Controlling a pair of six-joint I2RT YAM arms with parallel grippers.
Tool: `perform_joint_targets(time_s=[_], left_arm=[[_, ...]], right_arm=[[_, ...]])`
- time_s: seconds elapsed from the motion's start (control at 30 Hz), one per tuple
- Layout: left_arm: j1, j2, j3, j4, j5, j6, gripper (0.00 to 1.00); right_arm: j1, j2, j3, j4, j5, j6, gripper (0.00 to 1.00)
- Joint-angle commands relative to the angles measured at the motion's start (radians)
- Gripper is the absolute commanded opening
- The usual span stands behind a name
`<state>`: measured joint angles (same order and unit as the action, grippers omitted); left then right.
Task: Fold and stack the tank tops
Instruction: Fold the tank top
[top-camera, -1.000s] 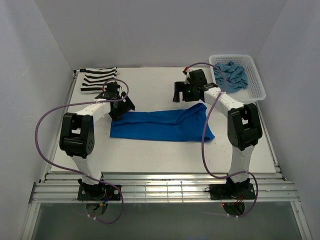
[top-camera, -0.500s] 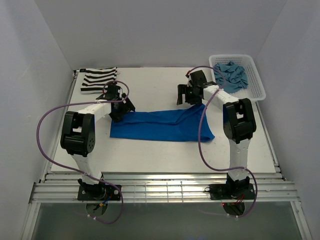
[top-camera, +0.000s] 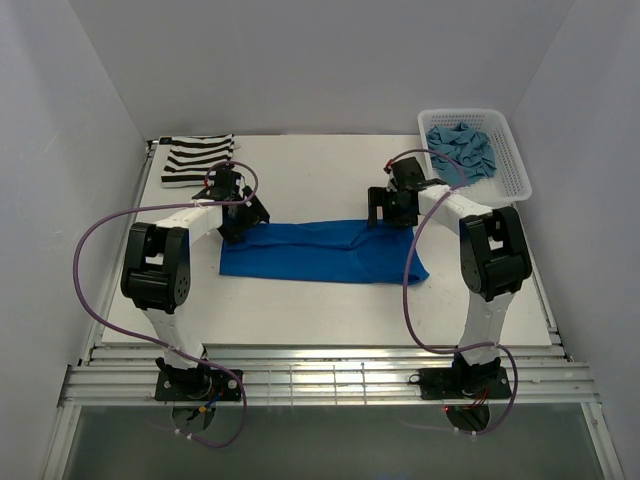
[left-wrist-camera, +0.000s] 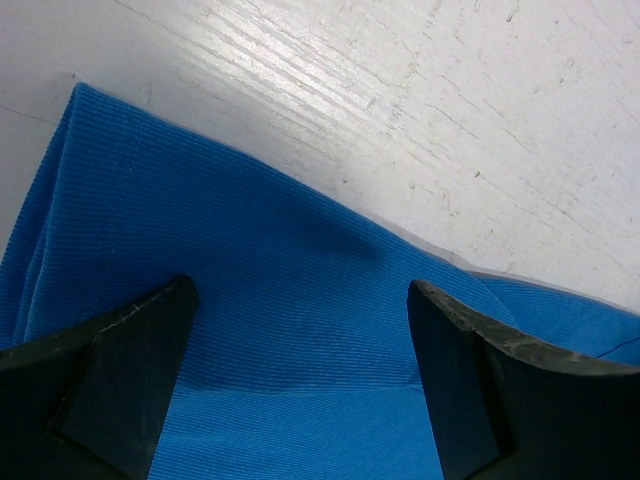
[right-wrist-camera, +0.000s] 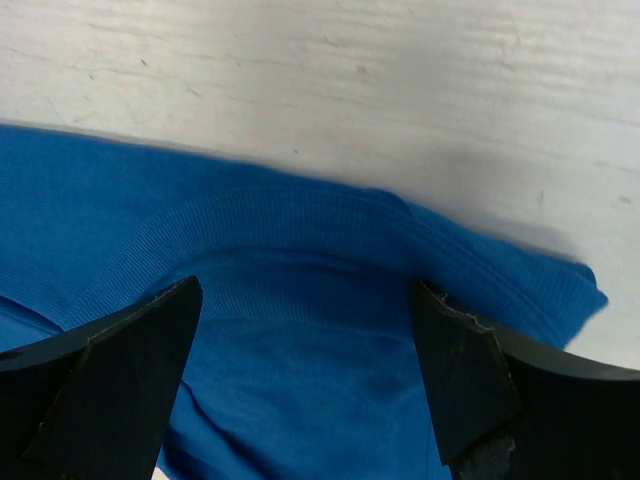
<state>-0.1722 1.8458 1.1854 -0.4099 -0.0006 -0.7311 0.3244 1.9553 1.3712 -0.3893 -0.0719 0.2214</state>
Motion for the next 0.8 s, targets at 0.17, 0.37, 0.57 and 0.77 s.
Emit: perform_joint_targets(time_s=[0.17, 0.37, 0.57, 0.77], left_arm=[[0.014, -0.005, -0.029, -0.049, -0.068, 0.006, 0.98], [0.014, -0.008, -0.029, -0.059, -0.079, 0.006, 0.98], [0.016, -0.010, -0.032, -0.075, -0.096, 0.001, 0.98], [0.019, -0.020, -0.044, -0.092, -0.111, -0.008, 0.98]], right_arm=[[-0.025, -0.116, -0.112, 0.043, 0.060, -0.001, 0.90], [-0.050, -0.072, -0.121, 0.073, 0.023, -0.005, 0.90], [-0.071, -0.049, -0.162, 0.118, -0.026, -0.010, 0.90], [-0.105, -0.079, -0.230, 0.148, -0.075, -0.030, 0.90]])
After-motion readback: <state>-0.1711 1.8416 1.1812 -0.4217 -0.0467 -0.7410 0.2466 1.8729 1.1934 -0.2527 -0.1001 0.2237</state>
